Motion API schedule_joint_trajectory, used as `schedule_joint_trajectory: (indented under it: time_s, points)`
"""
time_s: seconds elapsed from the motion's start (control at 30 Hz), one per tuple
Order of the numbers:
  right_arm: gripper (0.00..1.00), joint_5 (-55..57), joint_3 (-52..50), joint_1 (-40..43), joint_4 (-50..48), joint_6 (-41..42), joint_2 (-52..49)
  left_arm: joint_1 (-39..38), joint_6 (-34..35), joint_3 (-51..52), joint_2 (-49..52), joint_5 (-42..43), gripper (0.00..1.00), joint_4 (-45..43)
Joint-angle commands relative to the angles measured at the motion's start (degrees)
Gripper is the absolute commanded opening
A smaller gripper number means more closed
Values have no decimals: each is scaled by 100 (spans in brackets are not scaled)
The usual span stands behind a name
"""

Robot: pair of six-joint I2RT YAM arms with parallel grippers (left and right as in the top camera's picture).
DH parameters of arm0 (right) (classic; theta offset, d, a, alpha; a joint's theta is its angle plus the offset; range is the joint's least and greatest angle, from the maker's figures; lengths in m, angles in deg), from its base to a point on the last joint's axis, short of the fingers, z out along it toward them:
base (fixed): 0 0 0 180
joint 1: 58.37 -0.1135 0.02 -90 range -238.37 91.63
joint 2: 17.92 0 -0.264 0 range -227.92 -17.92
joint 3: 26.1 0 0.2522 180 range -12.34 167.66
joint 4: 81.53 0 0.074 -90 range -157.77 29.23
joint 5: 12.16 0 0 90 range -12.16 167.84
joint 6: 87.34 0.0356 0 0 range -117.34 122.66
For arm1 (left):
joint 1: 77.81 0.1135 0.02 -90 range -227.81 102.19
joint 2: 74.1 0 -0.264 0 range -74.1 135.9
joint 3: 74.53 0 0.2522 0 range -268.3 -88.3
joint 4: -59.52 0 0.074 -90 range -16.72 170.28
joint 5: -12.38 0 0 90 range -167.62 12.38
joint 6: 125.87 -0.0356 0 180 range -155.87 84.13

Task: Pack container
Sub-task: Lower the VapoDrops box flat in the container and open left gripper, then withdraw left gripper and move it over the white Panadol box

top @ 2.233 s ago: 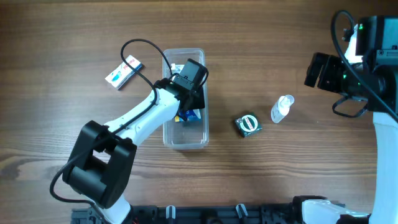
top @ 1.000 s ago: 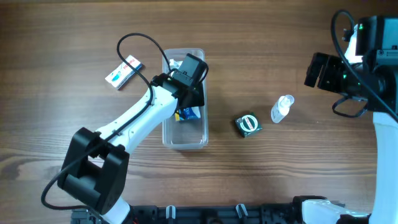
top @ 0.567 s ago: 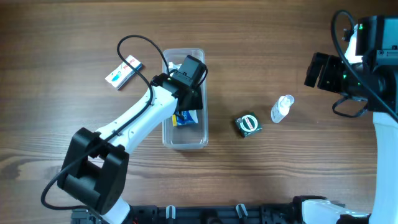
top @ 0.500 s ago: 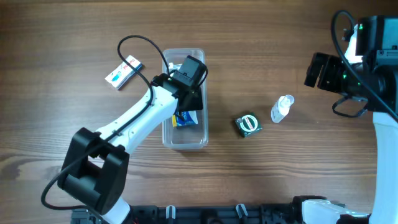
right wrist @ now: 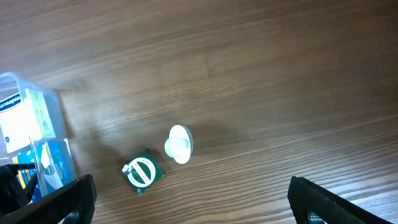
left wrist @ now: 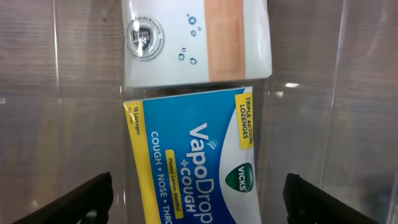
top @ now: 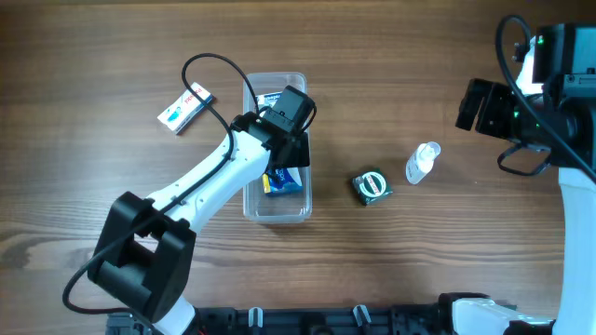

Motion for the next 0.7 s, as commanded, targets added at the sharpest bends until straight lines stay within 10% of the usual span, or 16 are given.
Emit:
schedule_joint_trajectory:
  time_s: [0.0,0.3,0.4,0.47,0.67]
  points:
    - [100,101,46,17,-11,-24,-42,2,57,-114,-157,-280,87,-111]
    - [100,101,46,17,-11,-24,-42,4,57,-221,-697,-267,77,-24]
    - [100,101,46,17,-11,-26,-42,4,57,-221,-951,-247,55,225]
    - [100,101,46,17,-11,-24,-42,4,57,-221,-1110,-251,7,409]
    - [100,101,46,17,-11,-24,-42,264,59,-221,-1646,-273,4,717]
